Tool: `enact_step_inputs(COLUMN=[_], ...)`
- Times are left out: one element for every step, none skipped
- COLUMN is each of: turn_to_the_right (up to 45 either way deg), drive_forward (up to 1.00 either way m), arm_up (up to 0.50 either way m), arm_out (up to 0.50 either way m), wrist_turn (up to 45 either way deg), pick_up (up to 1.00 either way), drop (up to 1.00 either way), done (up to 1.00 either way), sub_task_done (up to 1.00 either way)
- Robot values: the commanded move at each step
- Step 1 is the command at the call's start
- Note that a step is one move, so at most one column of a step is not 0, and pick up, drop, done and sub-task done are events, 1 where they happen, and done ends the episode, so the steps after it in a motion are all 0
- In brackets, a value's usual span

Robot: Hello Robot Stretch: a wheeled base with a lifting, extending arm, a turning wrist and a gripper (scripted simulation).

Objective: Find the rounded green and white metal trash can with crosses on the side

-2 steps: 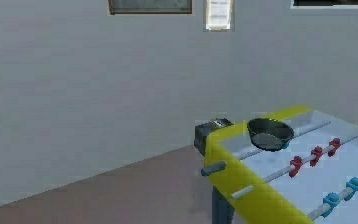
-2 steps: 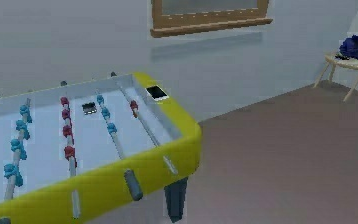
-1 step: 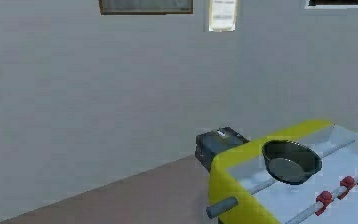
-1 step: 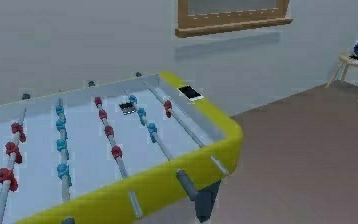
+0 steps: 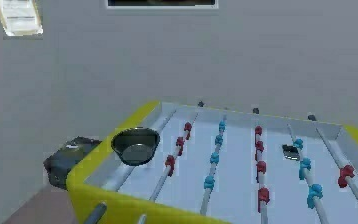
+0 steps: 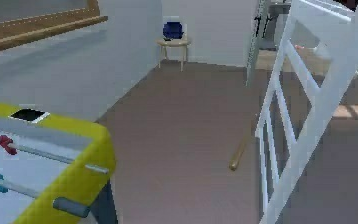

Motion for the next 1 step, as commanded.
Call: enact_step_inputs(turn_to_the_right=[45.0], drive_forward=[0.00], arm_up=[0.00], arm_out=[0.00], wrist_turn=[0.0], pick_up=[0.00], drop=[0.00], done=[0.00], sub_task_done=[0.00])
